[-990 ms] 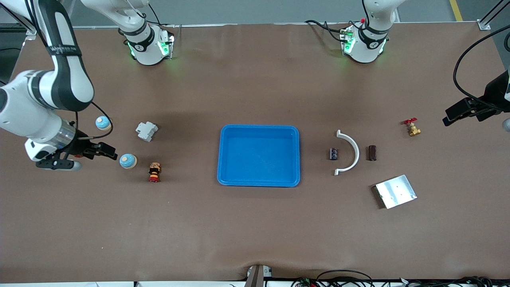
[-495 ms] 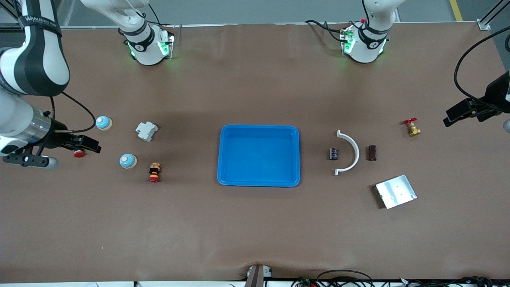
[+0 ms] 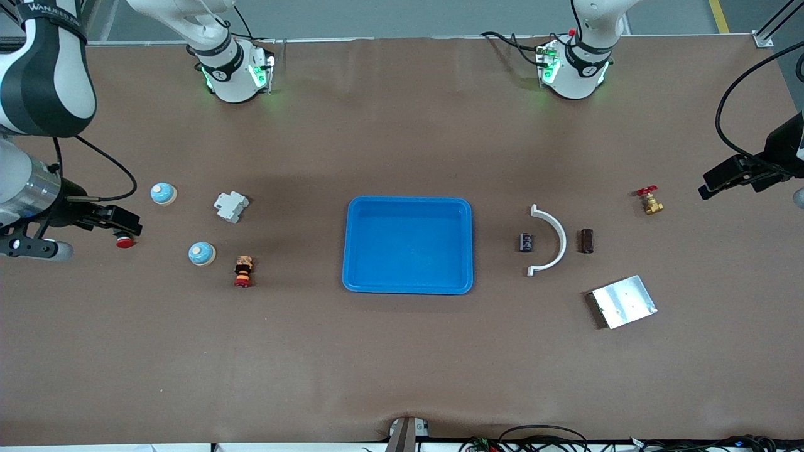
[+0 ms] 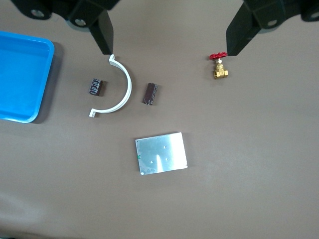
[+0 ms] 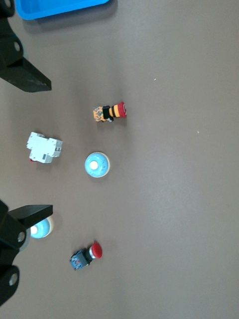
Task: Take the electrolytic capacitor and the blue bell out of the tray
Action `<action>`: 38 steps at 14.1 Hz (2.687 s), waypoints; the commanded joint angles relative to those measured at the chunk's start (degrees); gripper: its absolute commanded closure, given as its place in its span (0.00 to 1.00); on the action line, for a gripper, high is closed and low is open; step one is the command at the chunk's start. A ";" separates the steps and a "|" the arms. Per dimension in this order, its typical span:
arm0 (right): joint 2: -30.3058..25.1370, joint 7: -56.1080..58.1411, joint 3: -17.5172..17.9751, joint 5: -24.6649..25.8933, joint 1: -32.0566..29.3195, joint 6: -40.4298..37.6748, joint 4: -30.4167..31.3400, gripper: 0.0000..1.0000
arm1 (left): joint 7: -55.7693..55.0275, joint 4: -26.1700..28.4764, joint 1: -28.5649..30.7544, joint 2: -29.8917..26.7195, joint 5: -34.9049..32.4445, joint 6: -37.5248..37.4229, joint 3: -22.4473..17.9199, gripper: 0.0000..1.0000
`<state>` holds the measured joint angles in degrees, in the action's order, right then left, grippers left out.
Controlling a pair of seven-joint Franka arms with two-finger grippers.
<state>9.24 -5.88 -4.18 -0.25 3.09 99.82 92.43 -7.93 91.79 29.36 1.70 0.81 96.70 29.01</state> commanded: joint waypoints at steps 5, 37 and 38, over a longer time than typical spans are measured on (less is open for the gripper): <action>0.16 0.96 0.05 1.30 0.08 -3.23 -5.76 0.00 | -0.33 -1.27 -2.54 0.15 0.77 -0.81 -1.66 0.00; -9.32 7.46 6.38 0.42 -10.12 -7.62 0.11 0.00 | 0.20 -1.18 -30.33 0.32 1.30 -0.90 -32.26 0.00; -9.50 7.46 6.38 0.34 -10.12 -7.80 0.29 0.00 | 0.28 -1.18 -30.07 0.41 1.30 -0.90 -32.18 0.00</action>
<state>3.39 0.80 2.28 0.07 -7.01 91.20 89.15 -7.93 91.43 -1.18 1.73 0.81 96.69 -3.06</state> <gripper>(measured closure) 0.000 0.000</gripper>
